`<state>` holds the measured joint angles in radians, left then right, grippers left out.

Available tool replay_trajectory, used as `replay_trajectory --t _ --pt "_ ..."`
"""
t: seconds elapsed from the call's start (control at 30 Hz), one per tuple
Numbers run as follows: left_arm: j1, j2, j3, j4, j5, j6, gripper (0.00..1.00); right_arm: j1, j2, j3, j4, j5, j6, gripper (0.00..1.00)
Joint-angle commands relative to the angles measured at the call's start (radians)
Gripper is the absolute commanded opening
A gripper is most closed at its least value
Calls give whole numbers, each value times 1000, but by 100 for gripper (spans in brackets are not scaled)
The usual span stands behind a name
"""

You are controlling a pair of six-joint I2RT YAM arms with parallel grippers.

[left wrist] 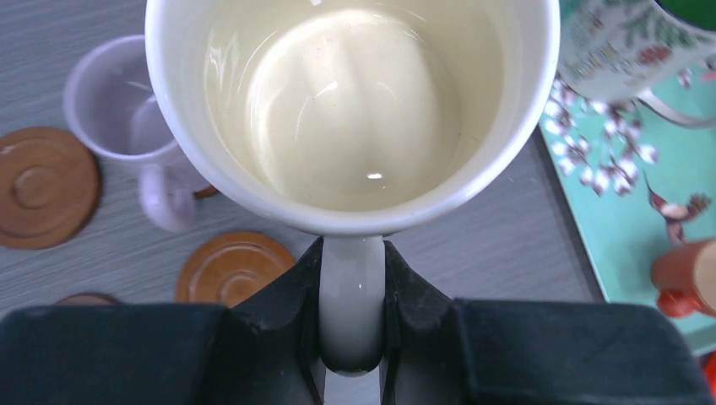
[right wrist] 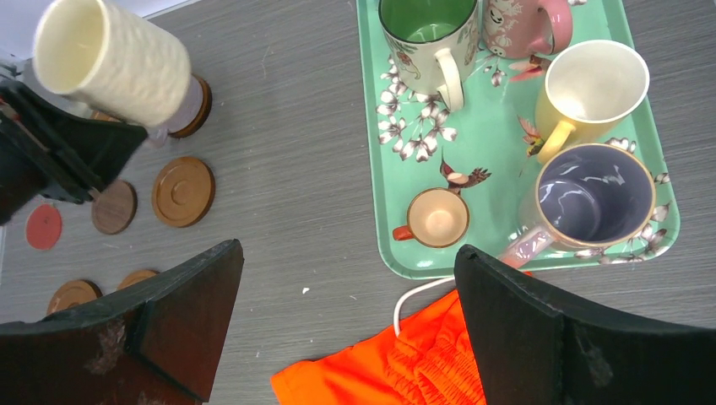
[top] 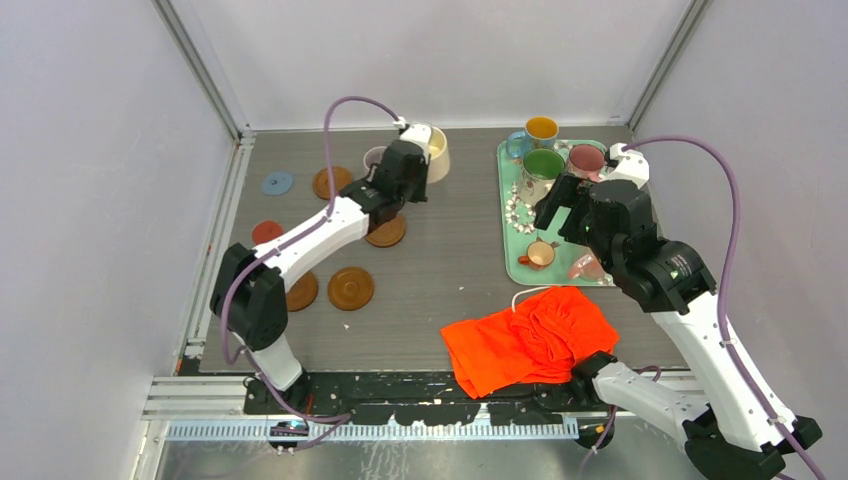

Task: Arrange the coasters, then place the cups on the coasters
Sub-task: Pick up the cup from the tray, then place the cup on the coaster.

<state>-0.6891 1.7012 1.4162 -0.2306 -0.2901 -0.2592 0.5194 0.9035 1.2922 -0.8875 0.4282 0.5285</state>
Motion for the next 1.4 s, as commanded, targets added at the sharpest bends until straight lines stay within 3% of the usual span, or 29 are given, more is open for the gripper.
replay_trajectory --t 0.0,0.93,1.37 --pt "72 -100 7 161 -39 -14 0 -2 -2 5 40 -4 -10 100" --pt "417 -39 17 165 -97 -74 0 -4 55 55 38 -48 -25 100" --pt "487 81 61 142 -90 -65 0 -2 58 45 40 -51 -13 100"
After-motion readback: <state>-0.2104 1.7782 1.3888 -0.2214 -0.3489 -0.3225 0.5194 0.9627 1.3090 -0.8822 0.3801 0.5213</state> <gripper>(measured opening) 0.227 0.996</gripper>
